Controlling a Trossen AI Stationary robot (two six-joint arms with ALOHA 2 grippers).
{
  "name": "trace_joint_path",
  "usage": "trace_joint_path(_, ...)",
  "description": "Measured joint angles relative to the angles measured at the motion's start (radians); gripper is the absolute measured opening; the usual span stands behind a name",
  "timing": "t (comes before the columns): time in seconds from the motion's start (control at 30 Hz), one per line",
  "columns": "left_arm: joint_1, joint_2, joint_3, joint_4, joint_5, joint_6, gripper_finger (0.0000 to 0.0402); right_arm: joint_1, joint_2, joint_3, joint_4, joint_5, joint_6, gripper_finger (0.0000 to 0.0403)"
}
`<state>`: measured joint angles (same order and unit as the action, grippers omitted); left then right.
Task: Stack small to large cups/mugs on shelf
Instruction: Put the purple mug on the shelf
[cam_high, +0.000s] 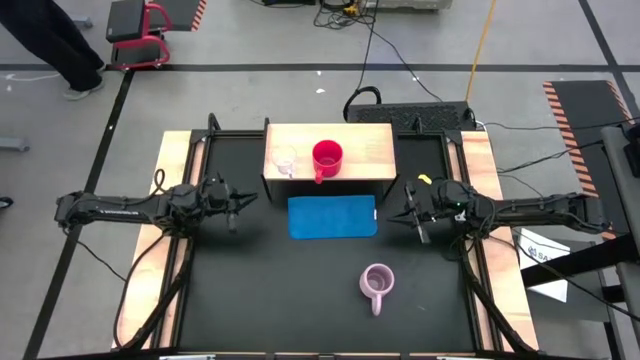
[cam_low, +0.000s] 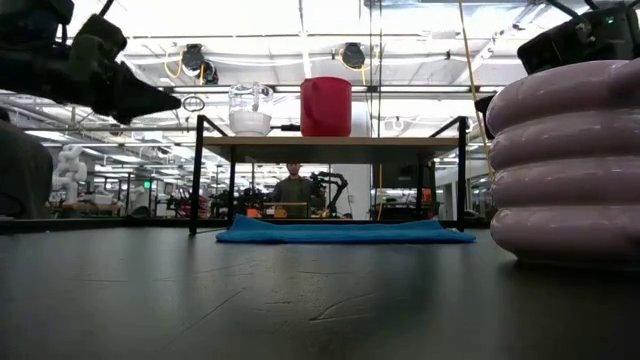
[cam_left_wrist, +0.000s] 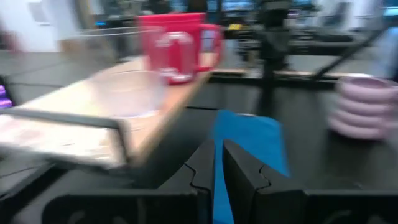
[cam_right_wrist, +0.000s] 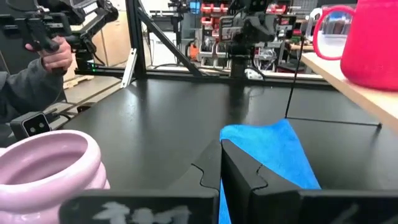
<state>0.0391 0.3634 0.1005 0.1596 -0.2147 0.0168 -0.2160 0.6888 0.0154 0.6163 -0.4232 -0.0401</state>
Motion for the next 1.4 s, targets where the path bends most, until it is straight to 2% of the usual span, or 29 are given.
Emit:
trace_joint_path(0.13, -0.080, 0.001, 0.000, 0.026, 0.070, -0.022, 0.0031, 0.024, 0.000, 0.000, 0.001, -0.001, -0.006, 0.0000)
trace_joint_path(0.23, -0.156, 0.000, 0.000, 0.060, 0.074, -0.035, 0.0031, 0.057, 0.000, 0.000, 0.008, -0.003, 0.014, 0.0000)
trace_joint_path(0.5, -0.306, 0.001, 0.007, 0.048, -0.098, -0.022, 0.0031, 0.217, 0.001, -0.001, 0.032, 0.018, 0.057, 0.0000)
trace_joint_path(0.83, -0.336, 0.003, 0.007, 0.029, -0.109, -0.027, 0.0031, 0.485, 0.043, -0.002, 0.073, 0.229, 0.076, 0.0000)
trace_joint_path(1.0, -0.336, 0.003, 0.007, 0.023, -0.109, -0.024, 0.0031, 0.571, 0.089, -0.002, 0.097, 0.333, 0.070, 0.0000)
trace_joint_path(1.27, -0.336, 0.003, 0.008, 0.023, -0.110, -0.022, 0.0031, 0.625, 0.169, -0.002, 0.179, 0.341, 0.027, 0.0000)
trace_joint_path(1.4, -0.336, 0.003, 0.008, 0.022, -0.109, -0.030, 0.0031, 0.624, 0.173, -0.002, 0.149, 0.343, -0.007, 0.0000)
